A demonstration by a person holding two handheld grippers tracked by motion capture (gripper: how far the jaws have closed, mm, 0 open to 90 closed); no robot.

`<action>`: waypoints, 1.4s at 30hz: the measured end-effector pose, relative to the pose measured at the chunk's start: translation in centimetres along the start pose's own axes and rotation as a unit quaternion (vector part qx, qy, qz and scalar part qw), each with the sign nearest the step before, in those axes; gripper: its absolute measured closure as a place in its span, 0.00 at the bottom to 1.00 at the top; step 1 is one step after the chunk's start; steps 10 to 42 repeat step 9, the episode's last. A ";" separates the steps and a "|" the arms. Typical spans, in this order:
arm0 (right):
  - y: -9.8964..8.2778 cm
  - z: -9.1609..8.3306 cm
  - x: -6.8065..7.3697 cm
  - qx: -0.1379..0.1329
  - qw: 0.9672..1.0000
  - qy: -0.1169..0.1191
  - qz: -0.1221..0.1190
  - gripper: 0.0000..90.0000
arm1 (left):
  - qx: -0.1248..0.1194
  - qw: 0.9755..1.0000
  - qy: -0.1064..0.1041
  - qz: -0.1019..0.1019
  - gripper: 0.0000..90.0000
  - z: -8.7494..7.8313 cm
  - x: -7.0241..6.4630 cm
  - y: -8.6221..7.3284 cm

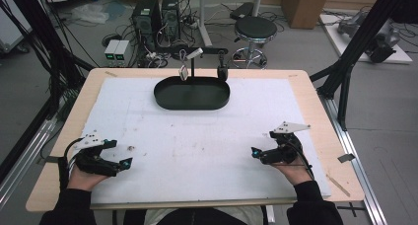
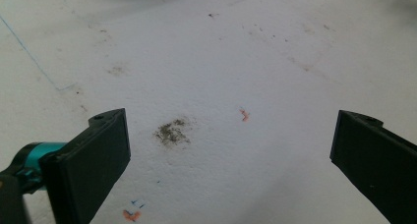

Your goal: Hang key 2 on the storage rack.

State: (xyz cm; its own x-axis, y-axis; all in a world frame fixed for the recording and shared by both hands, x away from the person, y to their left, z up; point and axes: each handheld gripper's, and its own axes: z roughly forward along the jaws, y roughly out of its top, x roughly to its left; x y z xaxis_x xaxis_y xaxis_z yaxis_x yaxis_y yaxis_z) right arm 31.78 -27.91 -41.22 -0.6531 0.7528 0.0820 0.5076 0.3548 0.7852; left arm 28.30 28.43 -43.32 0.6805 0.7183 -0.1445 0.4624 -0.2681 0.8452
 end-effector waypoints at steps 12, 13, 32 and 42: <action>-1.5 -0.5 0.0 0.012 1.000 -0.012 0.004 0.01 | 0.003 1.000 -0.004 0.002 0.02 0.2 0.1 0.0; -1.5 -0.5 0.0 0.012 1.000 -0.012 0.004 0.01 | 0.003 1.000 -0.004 0.002 0.02 0.2 0.1 0.0; -1.5 -0.5 0.0 0.012 1.000 -0.012 0.004 0.01 | 0.003 1.000 -0.004 0.002 0.02 0.2 0.1 0.0; -1.5 -0.5 0.0 0.012 1.000 -0.012 0.004 0.01 | 0.003 1.000 -0.004 0.002 0.02 0.2 0.1 0.0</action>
